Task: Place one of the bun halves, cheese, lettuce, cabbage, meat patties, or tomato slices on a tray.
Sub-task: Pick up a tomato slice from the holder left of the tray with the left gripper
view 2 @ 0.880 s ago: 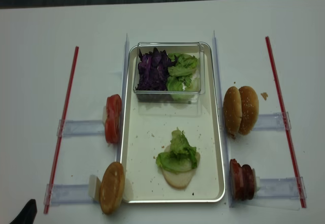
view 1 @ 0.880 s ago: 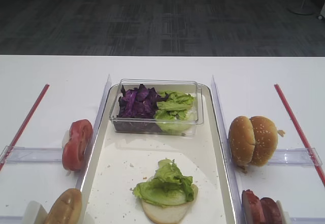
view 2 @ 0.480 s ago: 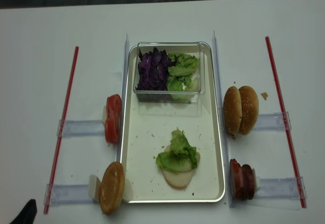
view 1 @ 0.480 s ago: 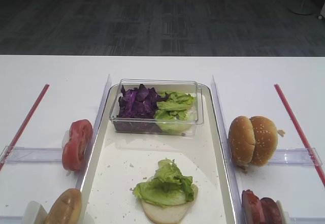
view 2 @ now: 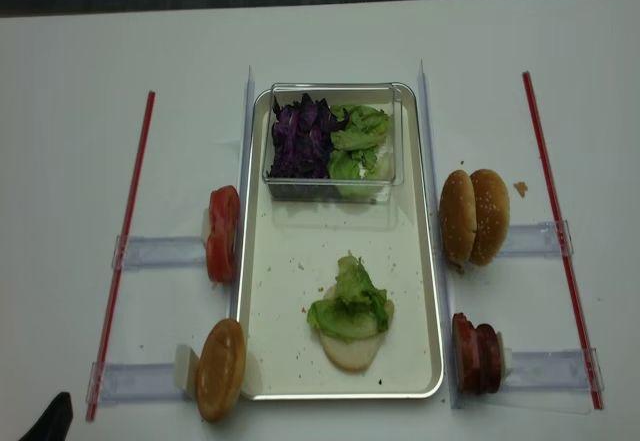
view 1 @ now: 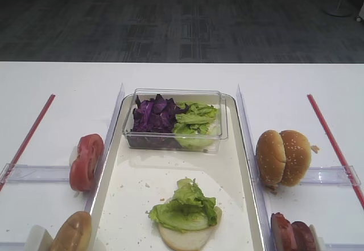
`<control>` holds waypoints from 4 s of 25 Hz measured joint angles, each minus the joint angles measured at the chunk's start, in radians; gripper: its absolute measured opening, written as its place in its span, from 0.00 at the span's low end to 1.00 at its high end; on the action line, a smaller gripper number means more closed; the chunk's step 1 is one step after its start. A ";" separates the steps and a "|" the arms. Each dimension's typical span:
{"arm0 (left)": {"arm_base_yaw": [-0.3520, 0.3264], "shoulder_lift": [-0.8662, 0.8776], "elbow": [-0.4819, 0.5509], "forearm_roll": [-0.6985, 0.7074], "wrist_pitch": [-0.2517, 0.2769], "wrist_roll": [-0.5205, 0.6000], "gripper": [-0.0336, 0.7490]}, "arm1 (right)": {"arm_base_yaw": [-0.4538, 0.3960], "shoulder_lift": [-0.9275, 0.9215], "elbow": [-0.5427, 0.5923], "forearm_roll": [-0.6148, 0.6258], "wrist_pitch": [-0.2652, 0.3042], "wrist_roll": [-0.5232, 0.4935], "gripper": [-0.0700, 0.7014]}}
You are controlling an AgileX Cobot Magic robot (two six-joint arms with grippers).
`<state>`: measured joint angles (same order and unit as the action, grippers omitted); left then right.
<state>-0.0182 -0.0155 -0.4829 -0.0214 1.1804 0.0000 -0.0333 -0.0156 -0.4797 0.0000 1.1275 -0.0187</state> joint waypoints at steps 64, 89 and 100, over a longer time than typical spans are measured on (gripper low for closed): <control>-0.004 1.475 -0.641 -0.108 -0.085 0.117 0.83 | 0.000 0.000 0.000 0.000 0.000 -0.002 0.95; -0.007 1.750 -0.763 -0.115 0.031 0.126 0.83 | 0.000 0.000 0.000 0.000 0.000 -0.002 0.95; -0.007 1.750 -0.763 -0.118 0.031 0.126 0.83 | 0.000 0.000 0.000 0.000 0.000 -0.002 0.95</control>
<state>-0.0252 1.7349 -1.2463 -0.1389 1.2118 0.1260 -0.0333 -0.0156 -0.4797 0.0000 1.1275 -0.0205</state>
